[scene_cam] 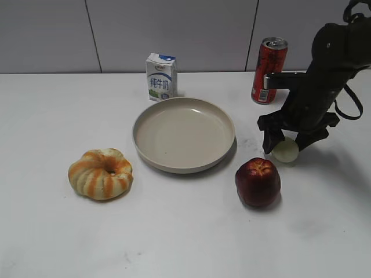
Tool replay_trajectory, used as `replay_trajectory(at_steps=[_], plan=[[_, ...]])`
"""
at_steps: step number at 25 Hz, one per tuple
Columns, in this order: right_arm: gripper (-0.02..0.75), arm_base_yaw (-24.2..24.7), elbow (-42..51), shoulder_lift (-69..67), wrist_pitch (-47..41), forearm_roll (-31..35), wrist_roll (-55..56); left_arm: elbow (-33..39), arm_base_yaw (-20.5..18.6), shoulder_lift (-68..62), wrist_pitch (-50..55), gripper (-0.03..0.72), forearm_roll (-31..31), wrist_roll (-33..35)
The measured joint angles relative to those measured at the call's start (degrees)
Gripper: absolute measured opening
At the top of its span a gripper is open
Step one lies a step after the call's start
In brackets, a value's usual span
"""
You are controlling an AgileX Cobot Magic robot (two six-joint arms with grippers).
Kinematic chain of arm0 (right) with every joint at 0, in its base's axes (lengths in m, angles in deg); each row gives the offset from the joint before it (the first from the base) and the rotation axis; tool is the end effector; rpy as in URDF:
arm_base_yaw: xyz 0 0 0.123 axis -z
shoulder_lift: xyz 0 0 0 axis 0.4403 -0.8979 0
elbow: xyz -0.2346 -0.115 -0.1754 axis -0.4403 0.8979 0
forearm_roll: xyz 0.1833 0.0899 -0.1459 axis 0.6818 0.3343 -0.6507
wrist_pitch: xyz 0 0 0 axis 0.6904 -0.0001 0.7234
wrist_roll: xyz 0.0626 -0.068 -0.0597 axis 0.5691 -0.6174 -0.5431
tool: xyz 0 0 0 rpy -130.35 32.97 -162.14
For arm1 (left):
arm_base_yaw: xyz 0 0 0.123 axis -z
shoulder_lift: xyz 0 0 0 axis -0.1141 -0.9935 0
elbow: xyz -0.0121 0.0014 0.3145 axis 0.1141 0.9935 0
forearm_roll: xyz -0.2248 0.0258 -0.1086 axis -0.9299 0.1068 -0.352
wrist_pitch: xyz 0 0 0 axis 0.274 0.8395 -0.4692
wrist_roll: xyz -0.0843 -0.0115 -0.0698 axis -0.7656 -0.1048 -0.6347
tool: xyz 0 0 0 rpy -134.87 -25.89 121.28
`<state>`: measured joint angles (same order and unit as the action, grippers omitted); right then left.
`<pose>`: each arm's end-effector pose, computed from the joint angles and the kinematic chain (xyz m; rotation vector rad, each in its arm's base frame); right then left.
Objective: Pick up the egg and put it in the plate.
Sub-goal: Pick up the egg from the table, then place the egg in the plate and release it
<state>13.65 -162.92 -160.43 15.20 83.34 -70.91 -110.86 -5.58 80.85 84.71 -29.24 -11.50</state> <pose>0.4036 0.1039 0.1314 -0.1284 2.9818 0.2373 -0.0176 0.0017 0.2583 0.1396 2.0895 0.0786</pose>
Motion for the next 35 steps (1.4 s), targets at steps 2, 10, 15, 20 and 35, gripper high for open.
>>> replay_trajectory(at_steps=[2,10,15,20,35], plan=[[0.532,0.0,-0.04,-0.44,0.17,0.0,0.0,0.0,0.0,0.0,0.0,0.446,0.0,0.06],[0.444,0.0,-1.71,-0.55,-1.53,0.0,0.0,0.0,0.0,0.0,0.0,0.446,0.0,0.05],[0.444,-0.11,-7.77,-0.55,-8.8,-0.05,0.0,0.0,0.0,0.0,0.0,0.446,0.0,0.05],[0.444,-2.78,-17.37,-0.6,-17.58,0.17,0.0,0.0,0.0,0.0,0.0,0.446,0.0,0.01],[0.444,-19.35,-26.77,-7.32,-12.96,1.3,0.0,0.0,0.0,0.0,0.0,0.446,0.0,0.01]])
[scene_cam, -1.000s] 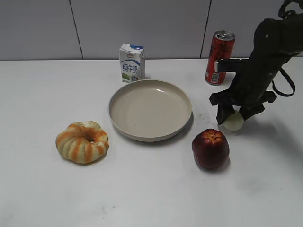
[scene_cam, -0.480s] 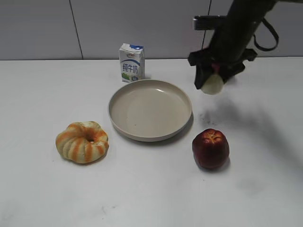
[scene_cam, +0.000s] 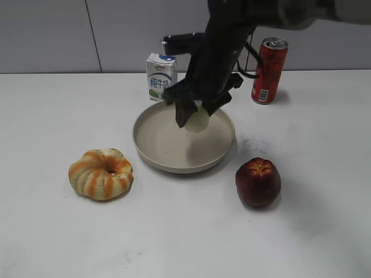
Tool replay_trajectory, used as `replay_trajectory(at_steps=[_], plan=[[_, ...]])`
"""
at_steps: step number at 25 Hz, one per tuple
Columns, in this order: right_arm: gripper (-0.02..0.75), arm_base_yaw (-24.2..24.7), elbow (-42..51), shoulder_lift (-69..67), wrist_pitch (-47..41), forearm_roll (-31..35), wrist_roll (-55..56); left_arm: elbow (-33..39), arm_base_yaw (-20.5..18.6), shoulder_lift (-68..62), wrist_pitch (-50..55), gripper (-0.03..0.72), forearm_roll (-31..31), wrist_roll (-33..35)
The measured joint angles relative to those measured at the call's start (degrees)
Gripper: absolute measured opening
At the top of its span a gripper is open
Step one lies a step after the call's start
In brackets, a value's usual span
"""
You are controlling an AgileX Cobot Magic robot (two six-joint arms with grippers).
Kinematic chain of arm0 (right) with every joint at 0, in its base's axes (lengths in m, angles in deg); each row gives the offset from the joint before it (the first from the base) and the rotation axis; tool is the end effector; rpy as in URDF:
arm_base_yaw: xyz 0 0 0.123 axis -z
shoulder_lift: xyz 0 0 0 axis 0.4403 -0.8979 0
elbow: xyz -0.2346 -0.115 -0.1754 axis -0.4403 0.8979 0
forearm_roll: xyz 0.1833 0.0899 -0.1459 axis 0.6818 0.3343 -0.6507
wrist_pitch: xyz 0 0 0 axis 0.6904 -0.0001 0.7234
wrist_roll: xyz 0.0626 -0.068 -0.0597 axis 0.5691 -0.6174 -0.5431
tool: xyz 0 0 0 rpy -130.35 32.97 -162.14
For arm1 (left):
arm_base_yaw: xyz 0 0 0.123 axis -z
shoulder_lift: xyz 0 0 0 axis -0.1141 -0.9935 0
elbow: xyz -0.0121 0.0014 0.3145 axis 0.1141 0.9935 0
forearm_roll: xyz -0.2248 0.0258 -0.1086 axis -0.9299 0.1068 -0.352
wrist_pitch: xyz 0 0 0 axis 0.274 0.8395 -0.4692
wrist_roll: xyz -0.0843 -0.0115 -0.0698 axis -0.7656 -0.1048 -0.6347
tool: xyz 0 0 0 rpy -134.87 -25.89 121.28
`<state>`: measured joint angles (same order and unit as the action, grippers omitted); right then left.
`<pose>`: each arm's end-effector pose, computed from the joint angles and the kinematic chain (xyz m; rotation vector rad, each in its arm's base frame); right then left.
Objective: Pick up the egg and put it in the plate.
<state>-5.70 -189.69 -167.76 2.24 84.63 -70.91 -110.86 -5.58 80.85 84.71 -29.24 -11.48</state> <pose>0.4085 0.2763 0.1868 -0.6589 2.8281 0.3832 -0.0176 0.0017 0.2583 0.1400 2.0895 0.0788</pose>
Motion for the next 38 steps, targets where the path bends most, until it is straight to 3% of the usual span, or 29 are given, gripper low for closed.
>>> replay_trajectory(at_steps=[8,11,13,20,26,33,38], plan=[[0.454,-0.27,0.0,-6.94,0.66,0.07,0.0,0.0,0.0,0.0,0.0,0.446,0.0,0.04],[0.595,-0.27,-0.14,-7.17,1.31,0.07,0.0,0.0,0.0,0.0,0.0,0.446,0.0,0.04],[0.641,-0.27,-0.98,-7.17,0.98,0.07,0.0,0.0,0.0,0.0,0.0,0.446,0.0,0.04],[0.657,-0.18,-7.75,-4.52,-6.32,-0.6,0.0,0.0,0.0,0.0,0.0,0.446,0.0,0.0],[0.657,1.51,-7.88,8.54,-10.56,-4.43,1.21,0.0,0.0,0.0,0.0,0.446,0.0,0.0],[0.657,7.43,4.06,27.72,-13.44,-12.33,5.12,0.0,0.0,0.0,0.0,0.446,0.0,0.0],[0.656,12.14,20.9,41.56,-13.67,-15.85,7.05,0.0,0.0,0.0,0.0,0.446,0.0,0.05]])
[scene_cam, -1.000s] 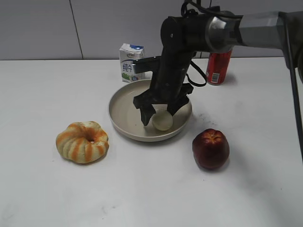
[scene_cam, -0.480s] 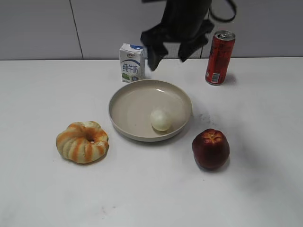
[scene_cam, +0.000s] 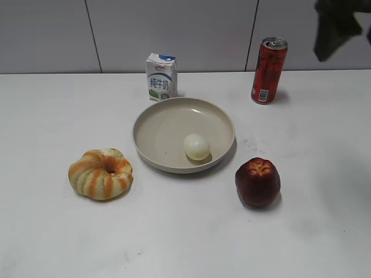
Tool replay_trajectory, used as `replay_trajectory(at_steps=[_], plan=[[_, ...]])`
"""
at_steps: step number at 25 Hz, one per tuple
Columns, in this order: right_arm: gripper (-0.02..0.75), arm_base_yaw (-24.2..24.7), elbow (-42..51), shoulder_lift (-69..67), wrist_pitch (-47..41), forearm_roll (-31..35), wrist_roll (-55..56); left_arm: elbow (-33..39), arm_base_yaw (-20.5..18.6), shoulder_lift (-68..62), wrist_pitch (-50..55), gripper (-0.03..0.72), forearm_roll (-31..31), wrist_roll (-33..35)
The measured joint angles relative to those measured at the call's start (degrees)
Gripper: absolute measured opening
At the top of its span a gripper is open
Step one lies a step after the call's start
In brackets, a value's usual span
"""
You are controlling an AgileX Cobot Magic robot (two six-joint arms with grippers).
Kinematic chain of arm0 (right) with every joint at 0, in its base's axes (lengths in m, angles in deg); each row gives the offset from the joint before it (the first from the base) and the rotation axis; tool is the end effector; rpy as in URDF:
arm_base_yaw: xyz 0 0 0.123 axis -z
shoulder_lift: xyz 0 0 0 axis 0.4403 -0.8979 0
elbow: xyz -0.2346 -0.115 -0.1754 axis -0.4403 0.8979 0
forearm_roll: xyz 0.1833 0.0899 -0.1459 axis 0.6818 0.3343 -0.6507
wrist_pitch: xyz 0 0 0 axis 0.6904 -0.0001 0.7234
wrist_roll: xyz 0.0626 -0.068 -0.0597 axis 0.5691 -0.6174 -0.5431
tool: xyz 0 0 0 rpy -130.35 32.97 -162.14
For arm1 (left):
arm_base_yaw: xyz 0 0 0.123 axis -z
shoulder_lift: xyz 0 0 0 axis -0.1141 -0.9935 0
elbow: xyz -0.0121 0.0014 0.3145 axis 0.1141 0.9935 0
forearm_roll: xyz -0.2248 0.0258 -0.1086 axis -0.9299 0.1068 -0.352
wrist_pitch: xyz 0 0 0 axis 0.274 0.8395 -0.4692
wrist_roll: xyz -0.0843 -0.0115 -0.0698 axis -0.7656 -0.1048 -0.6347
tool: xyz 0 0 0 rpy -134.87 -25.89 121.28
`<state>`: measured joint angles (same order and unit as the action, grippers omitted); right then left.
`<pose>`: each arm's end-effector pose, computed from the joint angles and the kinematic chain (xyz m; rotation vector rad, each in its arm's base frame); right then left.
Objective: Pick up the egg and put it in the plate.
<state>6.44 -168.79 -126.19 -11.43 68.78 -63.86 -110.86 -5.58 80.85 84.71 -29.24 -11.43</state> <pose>0.2888 0.0966 0.3670 -0.3153 2.7199 0.0460 -0.0176 0.0017 0.2583 0.1409 2.0894 0.0793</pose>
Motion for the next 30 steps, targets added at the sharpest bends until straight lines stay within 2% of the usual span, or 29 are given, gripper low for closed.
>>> replay_trajectory(at_steps=[7,12,15,21,25,30], plan=[[0.642,0.36,25.56,19.33,-0.25,-1.58,0.91,0.0,0.0,0.0,0.0,0.446,0.0,-0.01],[0.583,0.36,38.66,32.37,-0.42,-1.35,1.55,0.0,0.0,0.0,0.0,0.446,0.0,-0.07],[0.57,0.36,43.87,40.71,0.21,-1.28,1.67,0.0,0.0,0.0,0.0,0.446,0.0,-0.04],[0.565,0.36,51.69,53.93,8.38,1.05,0.31,0.0,0.0,0.0,0.0,0.446,0.0,0.01],[0.564,0.36,53.46,56.58,8.62,4.19,-3.59,0.0,0.0,0.0,0.0,0.446,0.0,-0.03],[0.562,0.36,53.46,56.78,8.97,4.5,-4.27,0.0,0.0,0.0,0.0,0.446,0.0,-0.03]])
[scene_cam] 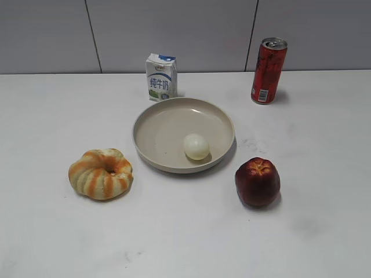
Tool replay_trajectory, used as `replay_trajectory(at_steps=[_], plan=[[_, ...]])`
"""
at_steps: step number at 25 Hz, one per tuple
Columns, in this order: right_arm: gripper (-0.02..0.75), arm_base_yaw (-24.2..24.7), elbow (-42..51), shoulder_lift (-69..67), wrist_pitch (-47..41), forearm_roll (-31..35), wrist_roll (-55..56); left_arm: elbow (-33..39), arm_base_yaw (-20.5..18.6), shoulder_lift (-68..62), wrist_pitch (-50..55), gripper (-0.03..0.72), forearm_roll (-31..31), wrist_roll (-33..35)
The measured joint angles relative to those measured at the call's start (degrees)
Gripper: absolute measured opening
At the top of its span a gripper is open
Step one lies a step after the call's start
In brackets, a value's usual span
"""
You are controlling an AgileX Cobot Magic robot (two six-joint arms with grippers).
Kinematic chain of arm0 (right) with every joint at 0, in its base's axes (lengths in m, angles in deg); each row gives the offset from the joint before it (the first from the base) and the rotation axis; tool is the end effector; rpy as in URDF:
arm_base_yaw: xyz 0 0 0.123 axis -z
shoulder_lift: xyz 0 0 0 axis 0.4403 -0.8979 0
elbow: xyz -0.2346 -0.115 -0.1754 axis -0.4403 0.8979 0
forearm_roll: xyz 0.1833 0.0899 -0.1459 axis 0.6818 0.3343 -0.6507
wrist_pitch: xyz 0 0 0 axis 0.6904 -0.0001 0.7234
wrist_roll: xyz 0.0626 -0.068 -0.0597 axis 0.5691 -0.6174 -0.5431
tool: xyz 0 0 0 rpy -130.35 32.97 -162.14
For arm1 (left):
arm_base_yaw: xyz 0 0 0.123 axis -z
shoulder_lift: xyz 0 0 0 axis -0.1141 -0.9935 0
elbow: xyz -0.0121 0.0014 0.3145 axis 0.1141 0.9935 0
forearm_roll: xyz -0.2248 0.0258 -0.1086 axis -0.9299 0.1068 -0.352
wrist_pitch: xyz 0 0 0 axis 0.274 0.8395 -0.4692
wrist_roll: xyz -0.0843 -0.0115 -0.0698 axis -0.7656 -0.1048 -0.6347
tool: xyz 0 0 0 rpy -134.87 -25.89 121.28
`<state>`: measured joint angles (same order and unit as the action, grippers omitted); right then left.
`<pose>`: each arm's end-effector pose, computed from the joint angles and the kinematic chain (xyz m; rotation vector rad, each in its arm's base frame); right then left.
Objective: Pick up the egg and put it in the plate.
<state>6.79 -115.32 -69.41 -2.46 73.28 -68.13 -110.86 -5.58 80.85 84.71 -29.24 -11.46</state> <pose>0.0505 0.0195 0.2611 -0.3603 2.5106 0.1761 -0.0176 0.0017 0.2583 0.1404 2.0895 0.0790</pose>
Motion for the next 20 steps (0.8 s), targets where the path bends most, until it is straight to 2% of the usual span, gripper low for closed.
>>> replay_trajectory(at_steps=[10,14,16,20], plan=[[0.562,0.0,0.0,0.47,0.05,0.4,-0.12,0.0,0.0,0.0,0.0,0.446,0.0,0.0],[0.562,0.4,0.0,4.56,0.05,0.58,-0.12,0.0,0.0,0.0,0.0,0.446,0.0,0.0],[0.562,1.99,0.0,7.83,0.05,0.78,-0.17,0.0,0.0,0.0,0.0,0.446,0.0,0.0],[0.562,8.14,0.05,15.16,0.05,0.91,-0.17,0.0,0.0,0.0,0.0,0.446,0.0,0.02]])
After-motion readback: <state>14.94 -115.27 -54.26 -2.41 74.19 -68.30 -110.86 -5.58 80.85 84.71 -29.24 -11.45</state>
